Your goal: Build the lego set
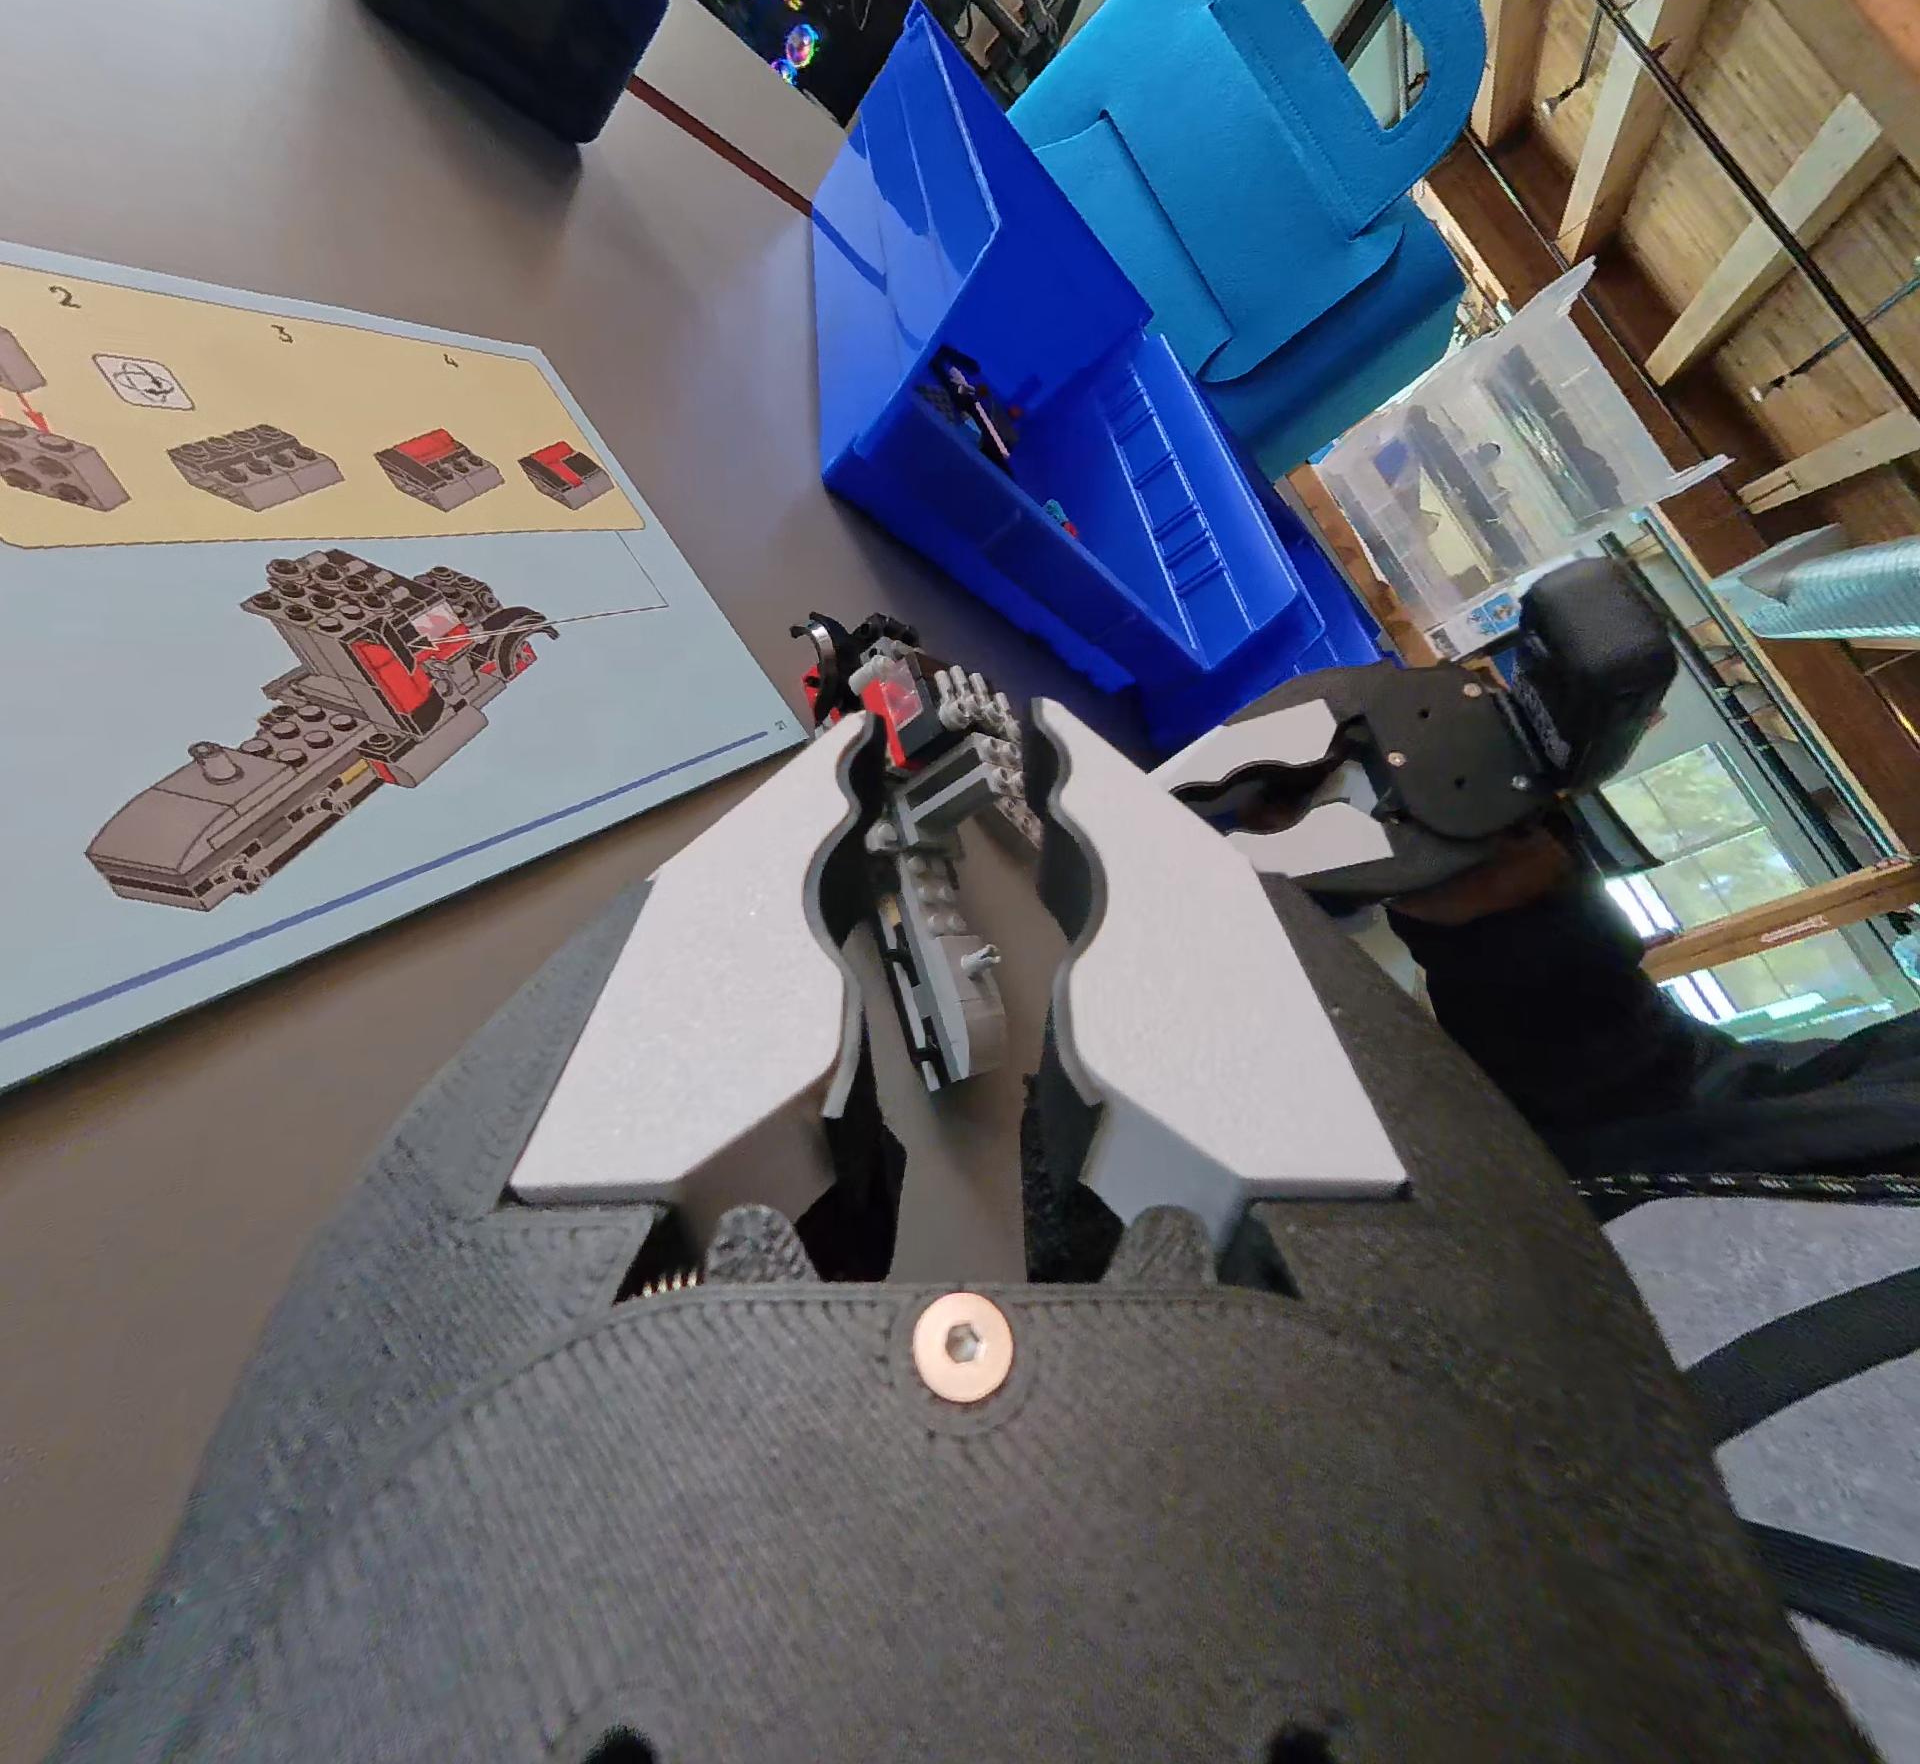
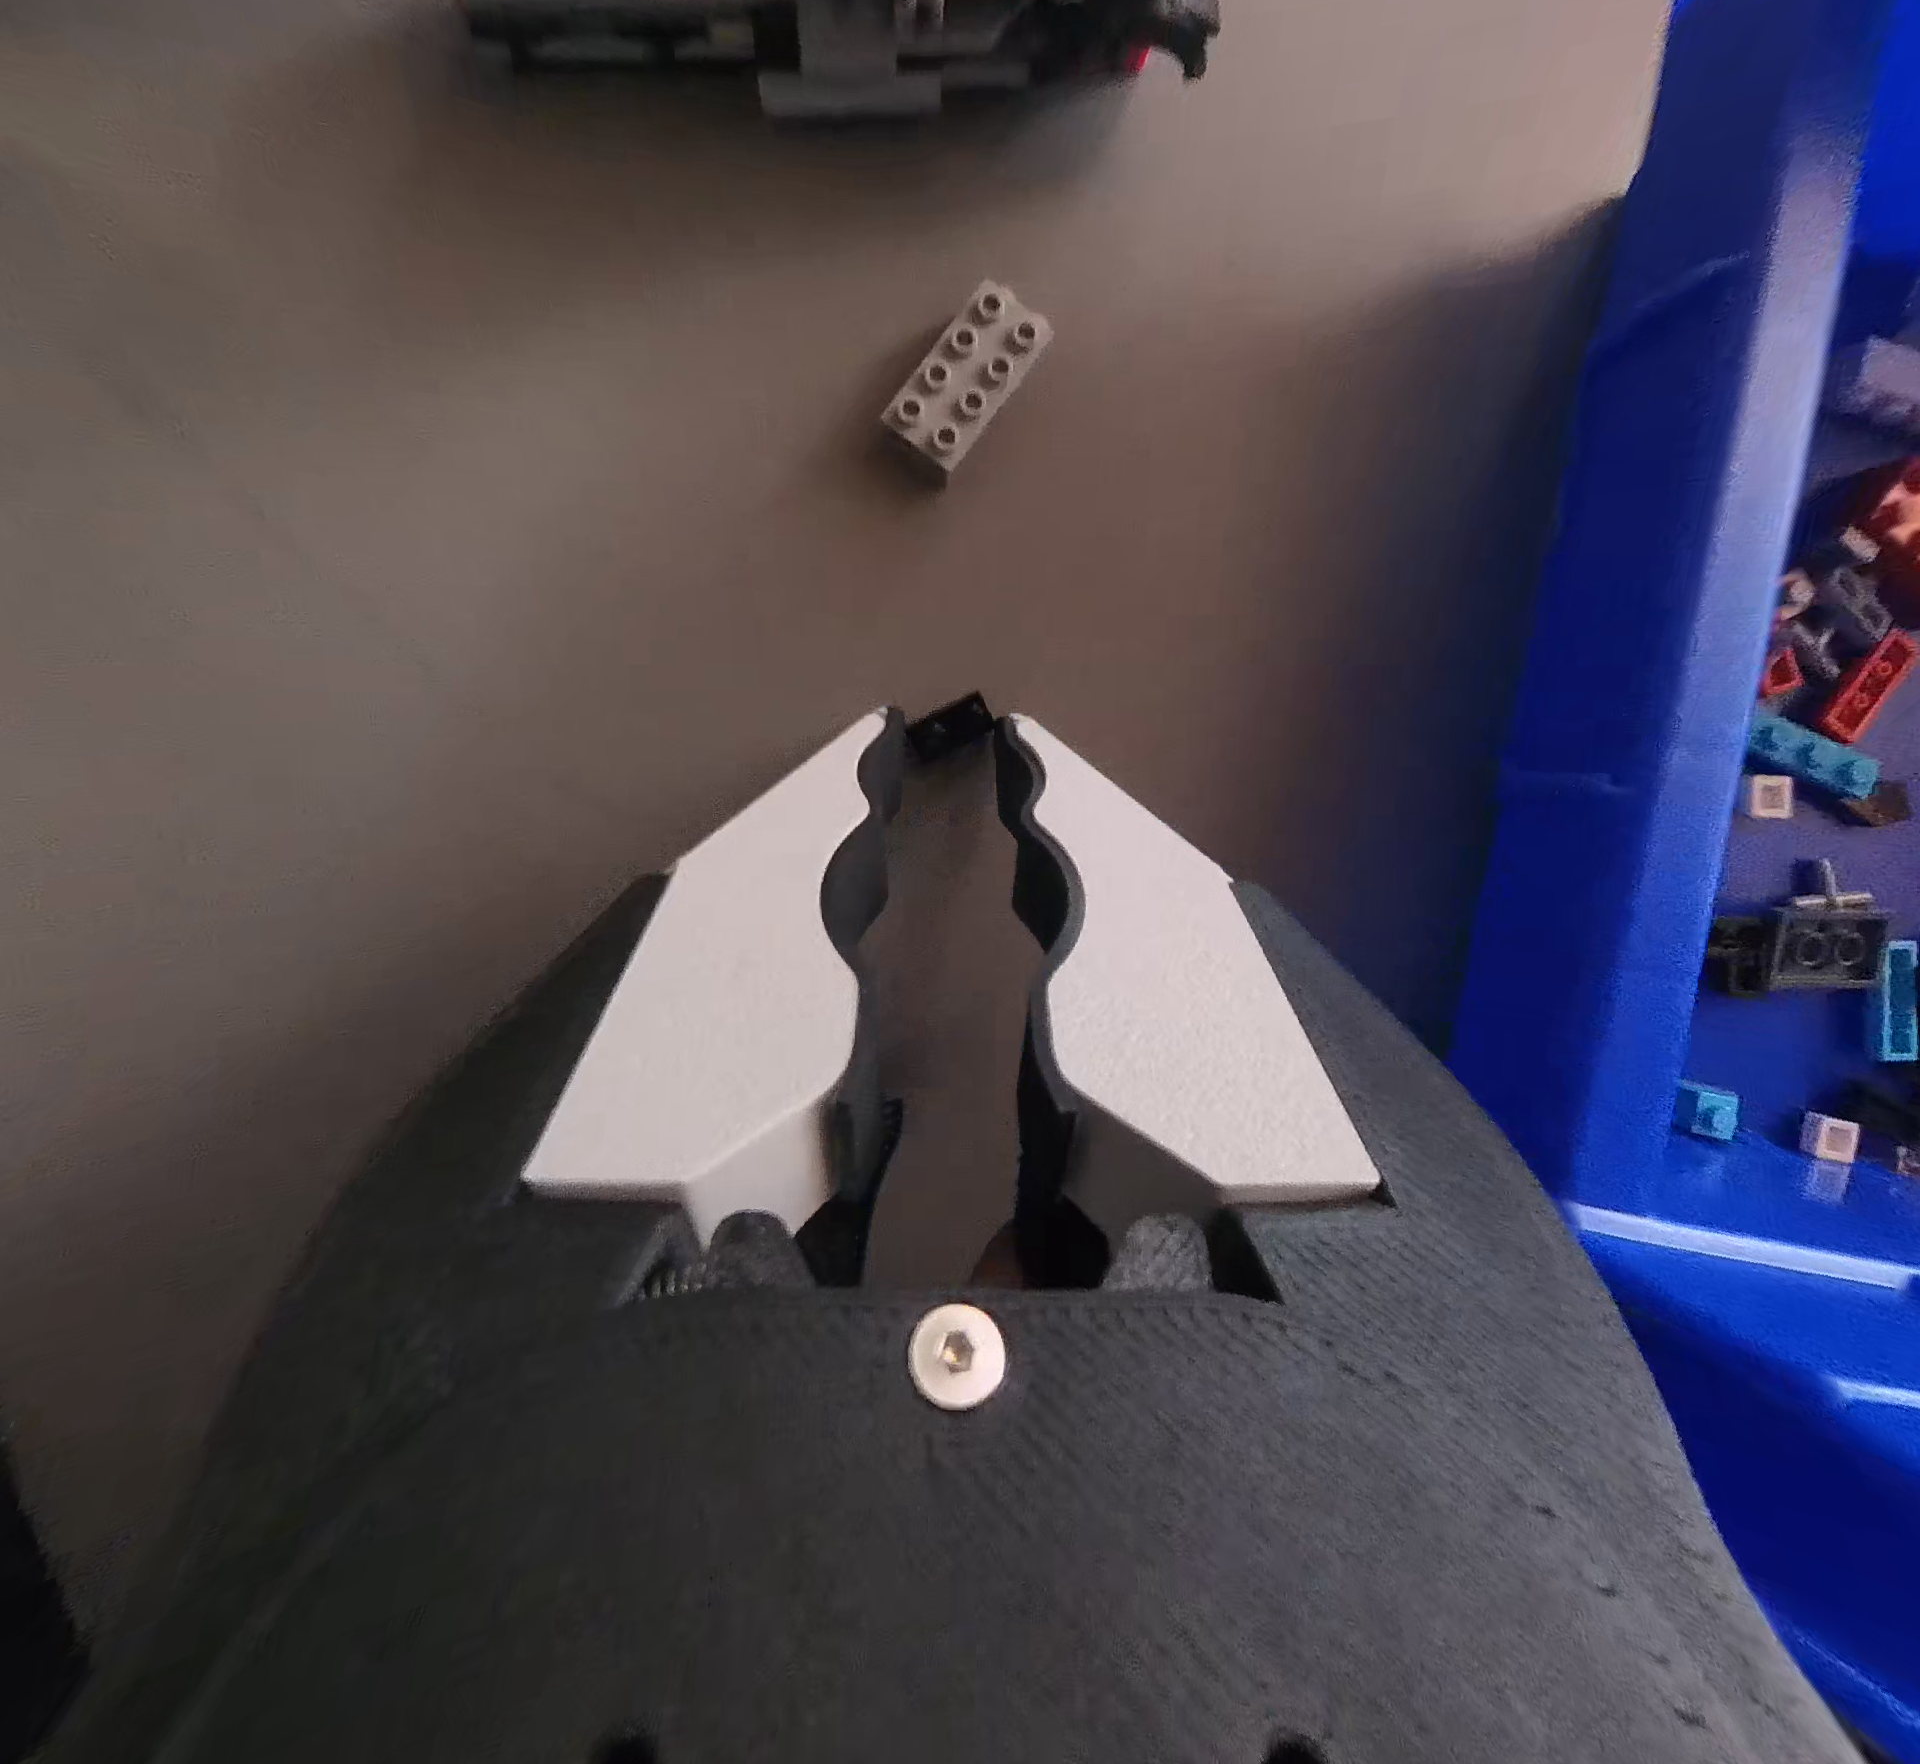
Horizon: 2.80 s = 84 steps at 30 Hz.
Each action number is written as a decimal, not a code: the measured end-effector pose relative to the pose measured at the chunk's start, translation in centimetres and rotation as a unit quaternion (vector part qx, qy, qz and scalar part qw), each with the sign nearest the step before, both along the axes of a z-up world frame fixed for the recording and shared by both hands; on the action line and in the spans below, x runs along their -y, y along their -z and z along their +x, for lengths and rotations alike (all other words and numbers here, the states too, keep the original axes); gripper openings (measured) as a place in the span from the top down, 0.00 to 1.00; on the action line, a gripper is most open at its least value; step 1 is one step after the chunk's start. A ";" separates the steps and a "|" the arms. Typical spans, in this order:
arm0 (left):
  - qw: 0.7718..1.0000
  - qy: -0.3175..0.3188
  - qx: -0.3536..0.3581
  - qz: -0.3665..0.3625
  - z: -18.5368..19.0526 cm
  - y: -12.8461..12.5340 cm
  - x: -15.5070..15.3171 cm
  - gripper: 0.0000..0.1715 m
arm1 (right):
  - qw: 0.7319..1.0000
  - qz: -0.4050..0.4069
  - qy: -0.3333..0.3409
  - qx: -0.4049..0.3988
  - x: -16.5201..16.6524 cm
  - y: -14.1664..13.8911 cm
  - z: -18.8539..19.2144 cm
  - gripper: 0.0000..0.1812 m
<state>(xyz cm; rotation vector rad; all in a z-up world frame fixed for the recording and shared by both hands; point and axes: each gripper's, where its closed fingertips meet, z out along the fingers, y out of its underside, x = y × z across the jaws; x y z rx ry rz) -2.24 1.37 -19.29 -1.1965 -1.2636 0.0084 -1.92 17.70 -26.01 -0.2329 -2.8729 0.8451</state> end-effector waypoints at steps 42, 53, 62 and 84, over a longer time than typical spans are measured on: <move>0.994 -0.073 0.014 -0.079 -1.3 1.4 0.7 0.84 | 0.867 -0.467 0.159 0.066 -6.9 -9.3 -1.5 0.84; 0.993 -0.072 0.031 -0.085 -1.5 2.0 0.6 0.84 | 0.860 -0.465 0.193 0.081 -7.5 -8.9 -2.5 0.84; 0.993 -0.074 0.031 -0.090 -1.5 2.0 0.6 0.84 | 0.860 -0.462 0.199 0.087 -7.5 -8.7 -2.7 0.84; 0.633 0.548 0.040 -0.546 -13.7 4.0 -21.3 0.83 | 0.859 -0.468 0.178 0.109 -7.7 -8.7 -1.5 0.83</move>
